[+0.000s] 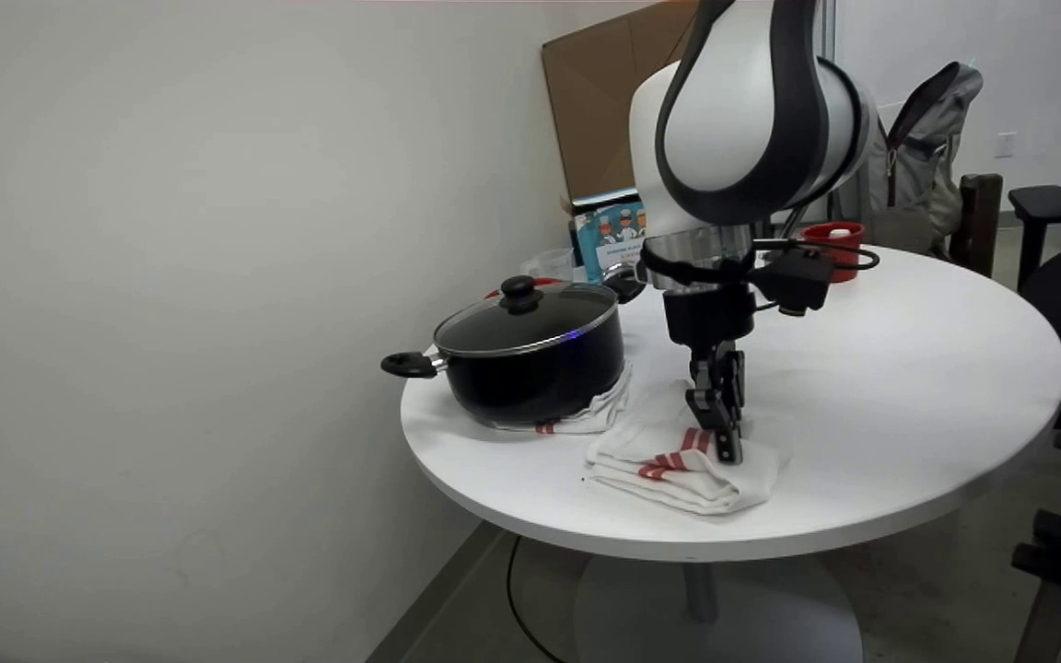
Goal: Use the white towel to wipe the table then move the silver pot and orange cup to the right, then wipe the table
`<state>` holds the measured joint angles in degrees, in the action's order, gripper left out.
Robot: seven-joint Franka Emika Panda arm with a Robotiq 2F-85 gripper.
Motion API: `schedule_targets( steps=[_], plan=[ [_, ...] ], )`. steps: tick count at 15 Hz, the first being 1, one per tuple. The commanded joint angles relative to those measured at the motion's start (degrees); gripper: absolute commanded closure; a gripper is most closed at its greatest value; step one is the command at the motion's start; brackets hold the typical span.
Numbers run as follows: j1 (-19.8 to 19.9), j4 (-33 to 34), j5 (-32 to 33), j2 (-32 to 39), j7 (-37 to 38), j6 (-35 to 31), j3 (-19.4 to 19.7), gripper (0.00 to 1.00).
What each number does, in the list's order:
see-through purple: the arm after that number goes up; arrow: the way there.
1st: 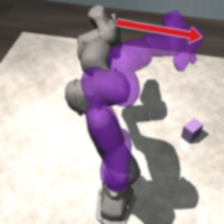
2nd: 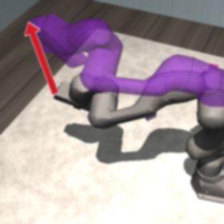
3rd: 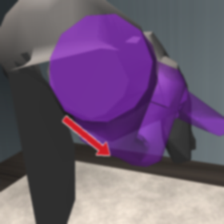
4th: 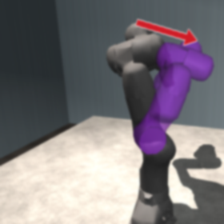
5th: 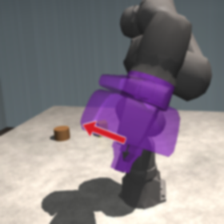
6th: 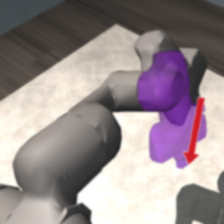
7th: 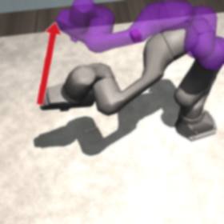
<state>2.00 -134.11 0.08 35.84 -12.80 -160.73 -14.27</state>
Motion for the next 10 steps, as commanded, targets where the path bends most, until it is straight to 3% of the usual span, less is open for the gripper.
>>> schedule_targets(
  steps=[1,6,10],
  plan=[
    [-2.6,1.6,1.5,4.1,-1.4,1.4,0.6,0.95],
    [-2.3,1.9,1.9,3.0,-1.5,2.4,3.0,0.95],
    [0.9,0.5,1.7,1.1,-1.6,1.7,7.0,0.95]
  ],
)
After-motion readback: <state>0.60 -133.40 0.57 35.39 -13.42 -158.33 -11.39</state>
